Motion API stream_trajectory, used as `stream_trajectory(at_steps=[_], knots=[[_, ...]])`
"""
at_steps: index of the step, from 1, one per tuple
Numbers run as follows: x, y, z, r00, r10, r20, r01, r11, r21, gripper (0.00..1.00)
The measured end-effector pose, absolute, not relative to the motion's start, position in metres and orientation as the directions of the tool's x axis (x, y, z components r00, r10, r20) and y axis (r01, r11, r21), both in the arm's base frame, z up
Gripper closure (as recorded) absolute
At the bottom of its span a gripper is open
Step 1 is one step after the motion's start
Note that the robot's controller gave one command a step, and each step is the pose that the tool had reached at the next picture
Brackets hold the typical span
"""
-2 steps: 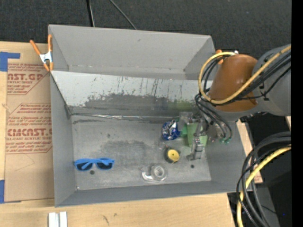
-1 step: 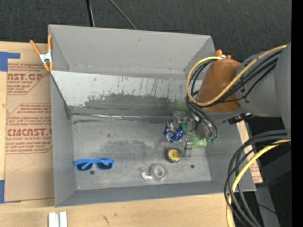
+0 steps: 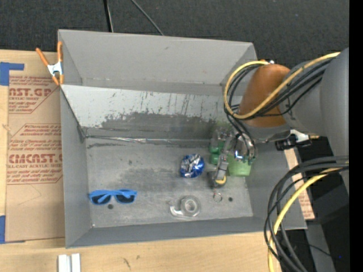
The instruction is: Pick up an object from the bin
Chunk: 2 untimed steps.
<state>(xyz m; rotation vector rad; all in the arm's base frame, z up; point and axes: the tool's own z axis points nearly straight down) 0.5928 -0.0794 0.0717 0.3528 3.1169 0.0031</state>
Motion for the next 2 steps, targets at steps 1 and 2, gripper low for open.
stream_trajectory(at_steps=[1, 2], knots=[[0.5942, -0.0794, 0.0731, -0.975, 0.223, -0.01, 0.223, 0.975, 0.003, 1.0], [0.5918, -0.0797, 0.0706, -0.975, 0.223, -0.002, 0.223, 0.975, 0.001, 0.0]])
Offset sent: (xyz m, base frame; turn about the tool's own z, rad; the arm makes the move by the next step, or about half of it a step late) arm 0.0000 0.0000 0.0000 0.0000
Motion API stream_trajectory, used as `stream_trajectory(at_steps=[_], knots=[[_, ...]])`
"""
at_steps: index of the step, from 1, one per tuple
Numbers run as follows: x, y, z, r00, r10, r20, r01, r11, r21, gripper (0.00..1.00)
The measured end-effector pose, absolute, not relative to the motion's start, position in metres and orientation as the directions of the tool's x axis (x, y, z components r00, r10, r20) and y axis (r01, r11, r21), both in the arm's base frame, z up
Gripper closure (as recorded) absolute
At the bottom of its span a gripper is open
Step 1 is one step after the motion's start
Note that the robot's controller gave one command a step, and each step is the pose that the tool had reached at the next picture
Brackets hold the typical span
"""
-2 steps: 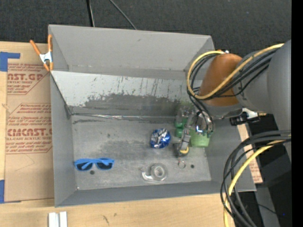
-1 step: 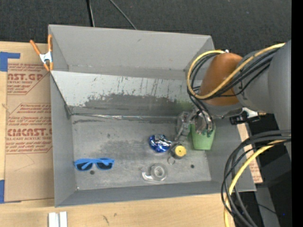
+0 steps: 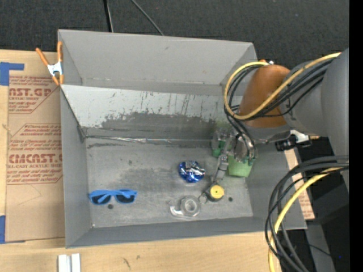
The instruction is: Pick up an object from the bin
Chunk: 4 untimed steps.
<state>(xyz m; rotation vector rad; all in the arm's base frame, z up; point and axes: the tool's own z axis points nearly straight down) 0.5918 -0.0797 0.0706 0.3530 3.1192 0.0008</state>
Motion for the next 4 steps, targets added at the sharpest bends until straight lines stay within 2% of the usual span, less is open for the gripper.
stream_trajectory(at_steps=[1, 2, 3, 4], knots=[[0.542, -0.004, 0.07, -0.956, 0.293, 0.001, 0.293, 0.956, 0.003, 0.0], [0.543, -0.008, 0.07, -0.955, 0.296, 0.0, 0.296, 0.955, 0.0, 1.0], [0.543, -0.008, 0.07, -0.955, 0.297, 0.001, 0.297, 0.955, 0.0, 0.0], [0.509, -0.095, 0.106, -0.995, -0.097, -0.001, -0.097, 0.995, -0.003, 0.0]])
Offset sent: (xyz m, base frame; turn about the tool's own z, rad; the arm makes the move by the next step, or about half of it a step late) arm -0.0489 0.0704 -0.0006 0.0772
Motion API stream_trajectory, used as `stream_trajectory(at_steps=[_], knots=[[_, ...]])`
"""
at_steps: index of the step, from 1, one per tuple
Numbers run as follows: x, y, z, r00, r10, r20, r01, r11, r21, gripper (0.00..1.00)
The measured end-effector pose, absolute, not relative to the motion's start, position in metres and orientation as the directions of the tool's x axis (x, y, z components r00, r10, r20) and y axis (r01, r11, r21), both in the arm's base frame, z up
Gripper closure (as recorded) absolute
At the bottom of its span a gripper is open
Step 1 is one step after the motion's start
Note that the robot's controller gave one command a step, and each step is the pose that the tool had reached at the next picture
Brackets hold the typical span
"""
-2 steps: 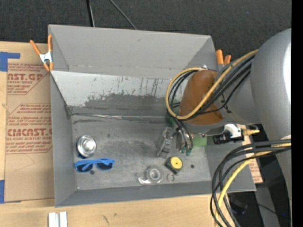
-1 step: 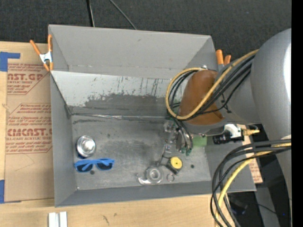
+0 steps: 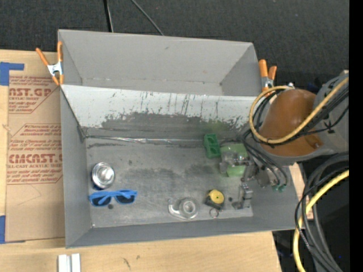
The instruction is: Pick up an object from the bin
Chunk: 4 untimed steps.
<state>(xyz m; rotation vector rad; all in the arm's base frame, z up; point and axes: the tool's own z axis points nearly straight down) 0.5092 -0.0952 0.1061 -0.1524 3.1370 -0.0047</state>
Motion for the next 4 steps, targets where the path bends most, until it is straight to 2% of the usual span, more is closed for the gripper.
stream_trajectory(at_steps=[1, 2, 3, 4], knots=[[0.485, -0.083, 0.072, -0.943, -0.332, -0.015, -0.332, 0.943, -0.005, 0.0], [0.481, -0.083, 0.07, -0.944, -0.331, -0.002, -0.331, 0.944, 0.0, 1.0], [0.484, -0.083, 0.072, -0.943, -0.331, -0.016, -0.331, 0.944, -0.005, 0.0], [0.482, -0.015, 0.117, -0.93, -0.368, -0.006, -0.368, 0.93, 0.002, 0.0]])
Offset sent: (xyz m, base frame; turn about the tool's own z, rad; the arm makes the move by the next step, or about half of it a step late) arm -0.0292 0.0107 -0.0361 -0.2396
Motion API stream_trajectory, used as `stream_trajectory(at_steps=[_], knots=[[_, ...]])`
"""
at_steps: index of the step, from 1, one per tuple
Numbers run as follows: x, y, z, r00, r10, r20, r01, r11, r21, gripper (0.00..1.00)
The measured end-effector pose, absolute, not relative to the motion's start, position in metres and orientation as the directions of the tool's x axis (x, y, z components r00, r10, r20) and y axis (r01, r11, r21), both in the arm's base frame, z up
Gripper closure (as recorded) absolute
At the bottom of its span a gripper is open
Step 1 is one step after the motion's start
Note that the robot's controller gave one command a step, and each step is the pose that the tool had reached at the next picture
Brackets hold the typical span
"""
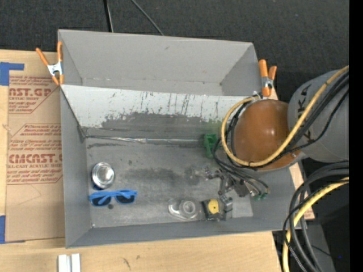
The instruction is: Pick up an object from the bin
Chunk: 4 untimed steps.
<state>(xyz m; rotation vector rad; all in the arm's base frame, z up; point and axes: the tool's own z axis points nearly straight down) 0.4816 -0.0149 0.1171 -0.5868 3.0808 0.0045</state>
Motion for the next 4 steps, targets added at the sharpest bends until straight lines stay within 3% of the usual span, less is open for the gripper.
stream_trajectory(at_steps=[1, 2, 3, 4], knots=[[0.483, -0.029, 0.074, -0.846, -0.534, -0.007, -0.534, 0.846, -0.003, 0.0], [0.486, -0.028, 0.076, -0.846, -0.533, -0.015, -0.533, 0.846, -0.006, 1.0], [0.483, -0.028, 0.074, -0.846, -0.534, -0.009, -0.534, 0.846, -0.002, 0.0], [0.486, -0.086, 0.071, -0.435, -0.901, -0.009, -0.901, 0.435, -0.011, 0.0]])
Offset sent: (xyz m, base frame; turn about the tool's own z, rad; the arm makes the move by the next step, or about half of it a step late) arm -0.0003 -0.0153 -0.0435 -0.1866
